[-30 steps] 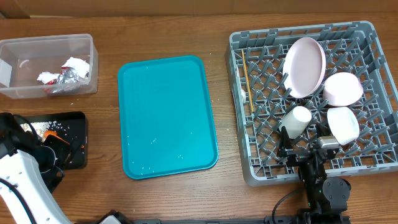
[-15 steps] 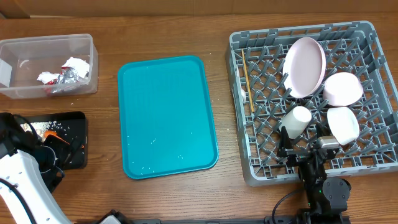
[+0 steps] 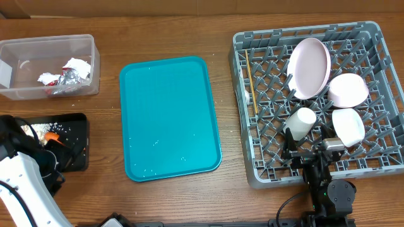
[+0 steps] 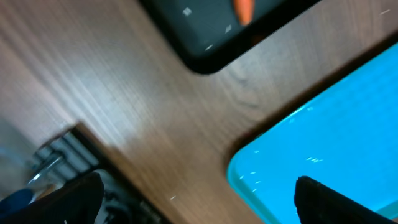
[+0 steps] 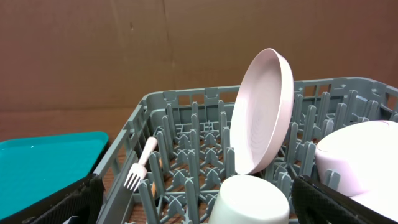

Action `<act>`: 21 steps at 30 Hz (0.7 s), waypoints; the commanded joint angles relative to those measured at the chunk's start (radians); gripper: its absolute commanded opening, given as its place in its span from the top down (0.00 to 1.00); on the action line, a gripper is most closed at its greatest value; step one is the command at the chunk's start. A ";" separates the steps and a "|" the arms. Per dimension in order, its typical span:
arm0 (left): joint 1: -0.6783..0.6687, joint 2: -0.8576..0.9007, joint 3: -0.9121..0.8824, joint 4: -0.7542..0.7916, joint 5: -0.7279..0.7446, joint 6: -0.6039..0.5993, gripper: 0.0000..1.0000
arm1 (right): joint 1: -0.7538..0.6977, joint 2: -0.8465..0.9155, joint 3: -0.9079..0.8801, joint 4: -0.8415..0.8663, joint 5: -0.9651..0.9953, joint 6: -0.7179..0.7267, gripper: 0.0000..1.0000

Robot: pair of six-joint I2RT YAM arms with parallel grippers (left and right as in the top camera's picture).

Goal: Sort waste into correct bins and load items into the dishwasher rack

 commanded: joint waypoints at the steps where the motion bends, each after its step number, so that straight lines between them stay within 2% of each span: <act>1: 0.003 -0.062 0.015 -0.013 -0.068 -0.002 0.00 | -0.005 -0.012 -0.010 0.003 0.013 0.005 0.00; 4: -0.023 -0.136 0.013 -0.003 -0.031 -0.003 0.00 | -0.005 -0.012 -0.010 0.003 0.013 0.005 0.00; 7: -0.117 -0.218 -0.002 0.053 -0.008 -0.002 0.00 | -0.005 -0.012 -0.010 0.003 0.013 0.005 0.00; 8: -0.200 -0.263 -0.019 0.104 -0.008 -0.002 0.00 | -0.005 -0.012 -0.010 0.003 0.013 0.005 0.00; 9: -0.218 -0.272 -0.023 0.116 -0.008 -0.002 0.00 | -0.005 -0.012 -0.010 0.003 0.013 0.005 0.00; 12: -0.390 -0.359 -0.077 0.246 -0.005 0.007 0.00 | -0.005 -0.012 -0.010 0.002 0.013 0.005 0.00; 15: -0.580 -0.487 -0.183 0.423 0.030 0.103 0.00 | -0.005 -0.012 -0.010 0.003 0.013 0.005 0.00; 18: -0.677 -0.572 -0.261 0.525 0.029 0.140 0.00 | -0.005 -0.012 -0.010 0.003 0.013 0.005 0.00; 21: -0.732 -0.613 -0.283 0.539 0.021 0.140 0.00 | -0.005 -0.012 -0.010 0.002 0.013 0.005 0.00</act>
